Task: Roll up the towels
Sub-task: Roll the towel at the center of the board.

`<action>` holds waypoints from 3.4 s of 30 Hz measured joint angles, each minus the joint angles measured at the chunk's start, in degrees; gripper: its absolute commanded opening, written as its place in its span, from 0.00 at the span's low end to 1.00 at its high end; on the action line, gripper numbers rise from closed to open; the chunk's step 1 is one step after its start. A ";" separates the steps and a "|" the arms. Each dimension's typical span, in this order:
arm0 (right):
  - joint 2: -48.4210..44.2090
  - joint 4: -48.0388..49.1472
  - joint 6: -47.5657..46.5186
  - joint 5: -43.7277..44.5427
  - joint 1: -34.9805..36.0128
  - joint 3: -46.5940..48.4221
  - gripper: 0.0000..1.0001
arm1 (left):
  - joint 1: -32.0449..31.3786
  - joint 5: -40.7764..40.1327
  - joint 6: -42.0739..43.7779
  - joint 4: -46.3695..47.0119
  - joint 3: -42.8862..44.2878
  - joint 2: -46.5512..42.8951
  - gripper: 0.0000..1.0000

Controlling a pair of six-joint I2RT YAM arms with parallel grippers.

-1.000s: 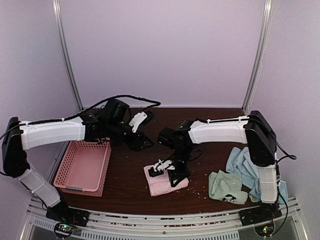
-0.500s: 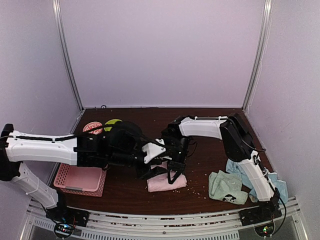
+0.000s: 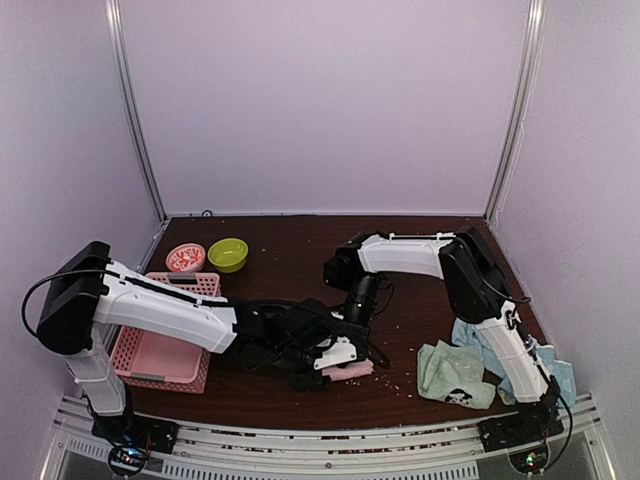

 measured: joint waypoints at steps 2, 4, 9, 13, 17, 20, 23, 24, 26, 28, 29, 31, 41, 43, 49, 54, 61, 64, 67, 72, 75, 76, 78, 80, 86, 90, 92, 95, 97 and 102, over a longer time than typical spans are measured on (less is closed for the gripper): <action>0.00 0.00 0.04 0.00 0.00 -0.02 0.04 | -0.24 -1.03 0.35 0.57 0.66 1.42 0.52; -0.02 0.04 0.04 -0.09 -0.02 -0.11 0.04 | -0.66 -2.01 0.59 0.72 1.20 2.82 0.49; -0.02 0.09 0.09 -0.98 -0.22 -0.90 0.04 | -1.33 -4.20 0.79 0.57 2.80 5.79 0.31; -0.22 -0.02 0.02 -1.38 -0.44 -1.40 0.18 | -1.44 -4.61 0.98 -0.55 3.82 6.16 0.19; -2.43 0.76 0.07 -0.07 -0.57 -3.45 0.51 | -1.57 -4.52 1.22 -0.57 4.46 6.60 0.12; -5.99 1.90 0.33 3.19 -1.09 -4.50 0.53 | -1.55 -3.78 1.18 -0.55 5.64 7.32 0.09; -12.07 3.13 0.96 4.92 -2.38 -4.57 0.55 | -0.63 -0.76 0.70 -1.07 6.54 7.52 0.09; -14.86 3.61 1.73 5.46 -3.26 -4.48 0.55 | 0.09 1.16 0.33 -1.68 7.06 7.54 0.08; -21.31 4.87 4.22 6.64 -5.99 -3.26 0.56 | 1.86 5.25 -0.33 -3.17 8.57 7.87 0.08; -27.10 6.43 7.34 8.28 -9.62 -0.28 0.57 | 4.61 11.65 -1.40 -4.68 10.86 8.83 0.08; -30.03 7.82 9.18 9.11 -11.93 1.79 0.58 | 6.16 15.08 -1.95 -5.40 12.02 9.40 0.08; -35.82 11.34 11.32 10.54 -16.22 4.13 0.62 | 9.49 22.12 -3.17 -7.10 14.60 11.06 0.08; -64.52 18.16 5.38 5.57 -7.85 -18.53 0.62 | 18.58 48.17 -8.26 -10.95 23.78 22.23 0.09; -65.94 18.40 3.19 7.80 -2.29 -24.81 0.60 | 20.13 52.94 -9.49 -10.80 23.80 23.41 0.10; -64.98 22.86 0.59 18.84 5.20 -39.08 0.59 | 22.71 60.61 -11.23 -10.84 24.00 25.66 0.11; -60.98 35.93 2.69 33.57 11.19 -51.63 0.65 | 23.12 62.29 -11.96 -11.30 24.87 26.69 0.11; -51.84 51.76 2.19 45.44 14.23 -55.63 0.66 | 23.12 62.29 -11.93 -12.28 25.55 27.02 0.12; -49.48 57.09 1.09 48.11 14.34 -56.39 0.65 | 23.12 62.27 -11.93 -12.31 25.55 27.02 0.12; -46.42 61.00 -0.35 49.57 14.32 -57.31 0.47 | 23.12 62.25 -11.93 -12.31 25.57 27.02 0.13; -41.92 62.36 -3.04 49.83 14.32 -56.74 0.22 | 23.10 60.92 -11.85 -13.09 25.90 27.02 0.28; -41.62 61.33 -3.56 49.42 14.32 -55.84 0.15 | 23.08 58.93 -11.34 -13.90 26.14 26.45 0.42; -41.38 60.65 -3.54 49.18 14.29 -55.25 0.14 | 23.02 57.53 -11.17 -14.16 26.12 25.92 0.45; -40.57 58.66 -3.19 48.50 14.23 -53.46 0.14 | 22.80 53.51 -10.97 -15.08 25.86 24.24 0.49; -39.63 56.04 -2.47 46.95 14.14 -51.15 0.14 | 22.80 48.41 -10.99 -15.74 24.68 21.42 0.53; -36.15 41.44 0.83 37.24 14.21 -42.45 0.13 | 24.17 30.42 -11.04 -14.82 18.88 5.90 0.54; -31.21 32.02 2.01 30.38 13.22 -35.01 0.13 | 24.81 21.84 -10.99 -11.58 15.23 -4.09 0.54; -28.24 28.09 2.21 27.61 12.04 -31.12 0.13 | 24.35 18.45 -10.75 -9.64 12.57 -8.76 0.56; -22.73 21.27 1.95 23.50 9.60 -24.06 0.12 | 21.75 12.52 -10.01 -8.13 9.35 -14.86 0.64; -18.36 16.22 1.60 20.70 8.07 -18.38 0.12 | 18.56 9.42 -9.79 -7.39 9.03 -18.34 0.66; -7.69 4.48 1.38 13.14 4.87 -5.38 0.12 | 8.98 4.68 -7.21 -4.87 11.47 -23.23 0.60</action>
